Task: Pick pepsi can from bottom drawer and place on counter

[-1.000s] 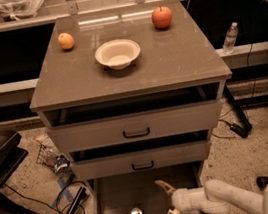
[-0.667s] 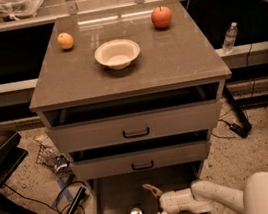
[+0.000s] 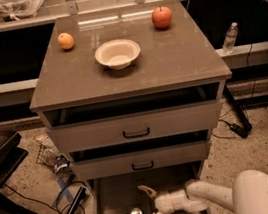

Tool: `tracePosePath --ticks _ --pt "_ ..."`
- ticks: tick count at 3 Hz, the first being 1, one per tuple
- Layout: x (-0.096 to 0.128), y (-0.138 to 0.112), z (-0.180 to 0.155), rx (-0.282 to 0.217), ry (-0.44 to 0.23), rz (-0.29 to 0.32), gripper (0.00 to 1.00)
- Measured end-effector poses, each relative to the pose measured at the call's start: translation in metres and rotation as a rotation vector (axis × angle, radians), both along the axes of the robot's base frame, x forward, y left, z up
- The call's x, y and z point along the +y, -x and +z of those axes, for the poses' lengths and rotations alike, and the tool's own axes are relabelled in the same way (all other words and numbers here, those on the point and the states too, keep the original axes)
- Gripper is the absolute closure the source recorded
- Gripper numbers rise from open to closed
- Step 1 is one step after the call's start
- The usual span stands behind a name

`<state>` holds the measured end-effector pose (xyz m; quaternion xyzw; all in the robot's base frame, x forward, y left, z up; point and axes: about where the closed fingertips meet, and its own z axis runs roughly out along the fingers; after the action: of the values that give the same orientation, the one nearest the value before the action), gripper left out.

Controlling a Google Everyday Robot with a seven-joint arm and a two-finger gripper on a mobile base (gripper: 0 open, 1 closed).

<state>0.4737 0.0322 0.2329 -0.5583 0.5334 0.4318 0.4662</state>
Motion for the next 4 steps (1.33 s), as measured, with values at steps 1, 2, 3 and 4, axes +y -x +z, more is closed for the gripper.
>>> tracePosePath --ticks 1,2,3,4 --pt "0.013 -0.003 -0.015 0.009 0.038 0.011 0.00" --pt "0.021 -0.005 -0.025 0.016 0.069 0.021 0.00" --pt "0.026 0.002 -0.039 0.037 0.070 0.034 0.00" --pt "0.028 0.016 -0.048 0.055 0.053 0.048 0.03"
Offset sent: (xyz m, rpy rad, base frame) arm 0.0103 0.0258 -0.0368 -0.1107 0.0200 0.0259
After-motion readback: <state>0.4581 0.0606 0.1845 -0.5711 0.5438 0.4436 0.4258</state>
